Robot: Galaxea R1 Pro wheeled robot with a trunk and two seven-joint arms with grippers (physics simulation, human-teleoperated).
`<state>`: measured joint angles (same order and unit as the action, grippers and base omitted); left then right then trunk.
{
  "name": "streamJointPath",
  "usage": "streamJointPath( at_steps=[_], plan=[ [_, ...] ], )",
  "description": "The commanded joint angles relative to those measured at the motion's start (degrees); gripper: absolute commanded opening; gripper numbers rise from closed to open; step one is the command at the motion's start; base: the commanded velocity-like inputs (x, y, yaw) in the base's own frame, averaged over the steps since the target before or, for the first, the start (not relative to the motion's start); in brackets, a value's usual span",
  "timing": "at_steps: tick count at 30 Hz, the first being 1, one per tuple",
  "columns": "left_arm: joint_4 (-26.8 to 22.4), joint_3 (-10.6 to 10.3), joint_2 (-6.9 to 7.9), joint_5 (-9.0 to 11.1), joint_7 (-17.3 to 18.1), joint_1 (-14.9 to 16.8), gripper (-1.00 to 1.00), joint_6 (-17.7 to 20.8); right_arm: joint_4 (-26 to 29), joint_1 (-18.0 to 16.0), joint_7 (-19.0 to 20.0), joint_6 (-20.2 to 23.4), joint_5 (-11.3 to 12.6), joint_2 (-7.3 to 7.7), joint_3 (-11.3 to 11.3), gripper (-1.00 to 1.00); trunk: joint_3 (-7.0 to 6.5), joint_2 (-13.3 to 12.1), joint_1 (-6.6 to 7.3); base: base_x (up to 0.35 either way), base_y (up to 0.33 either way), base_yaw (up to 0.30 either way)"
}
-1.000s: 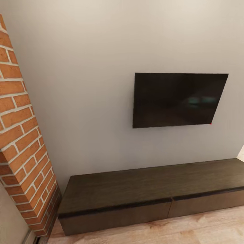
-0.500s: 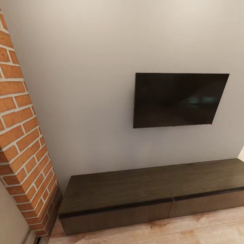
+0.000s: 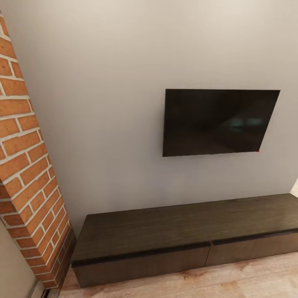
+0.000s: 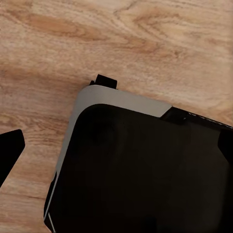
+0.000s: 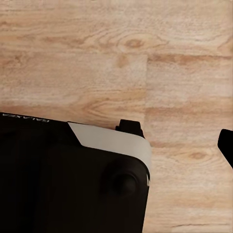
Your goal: Place each of the two pumpkins and all three candles from the living room inside a cabinet in the living room (use any cabinet), then make sure every cabinet is closed, and position the cauldron so it is next to a table in the living room.
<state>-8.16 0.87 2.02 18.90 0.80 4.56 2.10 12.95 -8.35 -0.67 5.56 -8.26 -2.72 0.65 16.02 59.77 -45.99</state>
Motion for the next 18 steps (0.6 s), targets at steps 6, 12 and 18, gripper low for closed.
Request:
streamJointPath(
  at_steps=[6, 12, 18],
  plan=[
    [0.0, 0.1, 0.01, 0.4, -0.2, 0.0, 1.0, 0.3, 0.1, 0.0, -0.2, 0.4, -0.6, -0.03, 0.0, 1.0, 0.07, 0.0, 0.0, 0.0, 0.0, 0.02],
    [0.0, 0.1, 0.01, 0.4, -0.5, 0.0, 1.0, 0.4, 0.2, 0.0, -0.4, 0.5, -0.6, 0.06, 0.0, 1.0, 0.06, 0.0, 0.0, 0.0, -0.066, 0.233],
    [0.0, 0.1, 0.06, 0.3, -0.4, 0.0, 1.0, 0.4, 0.3, 0.0, -0.3, 0.5, -0.7, 0.16, 0.0, 1.0, 0.06, 0.0, 0.0, 0.0, -0.267, 0.289]
  ],
)
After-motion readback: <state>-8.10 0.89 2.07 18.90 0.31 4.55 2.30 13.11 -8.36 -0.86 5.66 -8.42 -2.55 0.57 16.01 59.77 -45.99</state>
